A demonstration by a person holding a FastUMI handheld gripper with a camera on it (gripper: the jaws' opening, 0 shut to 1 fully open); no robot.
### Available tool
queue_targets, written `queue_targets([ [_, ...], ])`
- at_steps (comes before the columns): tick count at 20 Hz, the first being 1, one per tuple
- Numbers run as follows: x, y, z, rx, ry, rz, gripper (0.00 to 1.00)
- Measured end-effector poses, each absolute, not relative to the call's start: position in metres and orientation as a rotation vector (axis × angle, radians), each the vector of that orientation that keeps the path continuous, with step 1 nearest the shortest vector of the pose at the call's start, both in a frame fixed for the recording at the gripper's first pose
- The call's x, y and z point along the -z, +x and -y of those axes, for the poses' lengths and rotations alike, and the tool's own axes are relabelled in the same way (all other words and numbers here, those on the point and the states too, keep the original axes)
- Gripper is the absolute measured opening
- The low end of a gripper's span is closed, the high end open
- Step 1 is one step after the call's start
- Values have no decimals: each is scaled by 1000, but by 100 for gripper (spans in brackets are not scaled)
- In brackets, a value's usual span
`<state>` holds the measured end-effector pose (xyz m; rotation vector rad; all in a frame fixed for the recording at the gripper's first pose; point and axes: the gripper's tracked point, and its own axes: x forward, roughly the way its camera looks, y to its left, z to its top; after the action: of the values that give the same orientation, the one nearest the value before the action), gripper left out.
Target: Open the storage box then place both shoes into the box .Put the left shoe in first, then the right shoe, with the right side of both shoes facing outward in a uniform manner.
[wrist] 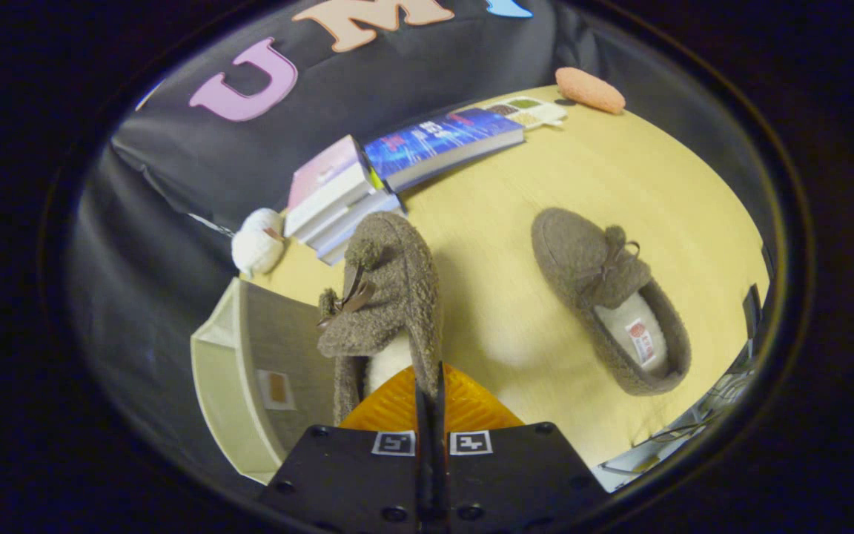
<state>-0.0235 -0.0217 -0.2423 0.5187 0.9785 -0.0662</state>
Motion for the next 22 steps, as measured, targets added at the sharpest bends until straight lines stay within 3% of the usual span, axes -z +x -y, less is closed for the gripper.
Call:
queue_targets([
  [9, 113, 1, -85, -215, 485, -805, 3],
  [15, 128, -21, -159, -339, 483, -895, 3],
  [22, 170, -52, -193, -358, 457, -1020, 4],
])
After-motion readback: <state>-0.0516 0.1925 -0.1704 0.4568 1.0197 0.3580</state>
